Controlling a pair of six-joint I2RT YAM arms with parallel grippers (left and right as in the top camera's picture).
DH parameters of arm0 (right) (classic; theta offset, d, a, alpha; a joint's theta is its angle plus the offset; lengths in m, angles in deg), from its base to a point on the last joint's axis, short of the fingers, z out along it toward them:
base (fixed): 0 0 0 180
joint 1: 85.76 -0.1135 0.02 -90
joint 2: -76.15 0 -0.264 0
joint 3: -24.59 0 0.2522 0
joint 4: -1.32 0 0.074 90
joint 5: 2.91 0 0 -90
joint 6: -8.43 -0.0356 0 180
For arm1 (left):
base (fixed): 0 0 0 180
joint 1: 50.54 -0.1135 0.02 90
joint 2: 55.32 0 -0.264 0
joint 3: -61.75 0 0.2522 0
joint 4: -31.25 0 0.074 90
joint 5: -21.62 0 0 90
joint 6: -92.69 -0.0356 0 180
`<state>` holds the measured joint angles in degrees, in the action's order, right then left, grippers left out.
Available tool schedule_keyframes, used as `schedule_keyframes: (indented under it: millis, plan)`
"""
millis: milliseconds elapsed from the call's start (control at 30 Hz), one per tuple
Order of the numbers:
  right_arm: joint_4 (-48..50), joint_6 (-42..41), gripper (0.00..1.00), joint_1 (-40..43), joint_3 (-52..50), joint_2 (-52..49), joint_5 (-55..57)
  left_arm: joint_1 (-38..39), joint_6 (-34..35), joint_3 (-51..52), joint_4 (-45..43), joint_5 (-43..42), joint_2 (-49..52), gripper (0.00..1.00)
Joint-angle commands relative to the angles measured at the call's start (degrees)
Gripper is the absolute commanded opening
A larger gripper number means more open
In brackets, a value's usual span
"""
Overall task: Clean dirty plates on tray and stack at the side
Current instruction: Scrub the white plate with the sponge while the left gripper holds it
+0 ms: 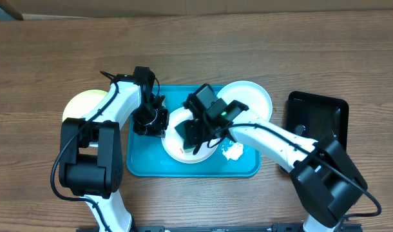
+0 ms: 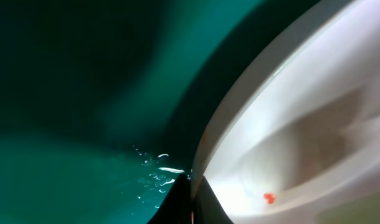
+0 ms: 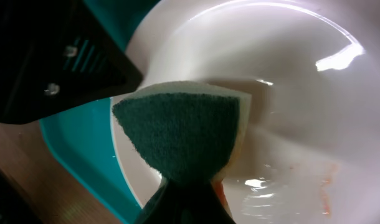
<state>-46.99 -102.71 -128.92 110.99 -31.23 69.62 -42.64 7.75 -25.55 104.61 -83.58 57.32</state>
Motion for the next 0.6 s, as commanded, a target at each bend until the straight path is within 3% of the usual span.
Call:
schedule_keyframes:
  millis: [0, 267, 567]
  plan:
    - [1.1, -5.9, 0.04, -2.1, 0.0, 0.6, 3.1, 0.4, 0.3, 0.2, 0.0, 0.3, 0.5, 0.04]
    - [3.1, -10.6, 0.04, -5.5, 0.0, 0.6, 11.8, 0.4, 0.3, 0.2, 0.1, 0.3, 0.5, 0.04]
    - [3.0, -12.2, 0.04, -5.7, -0.1, 0.4, 13.9, 0.4, 0.3, 0.2, 0.2, 0.3, 0.5, 0.04]
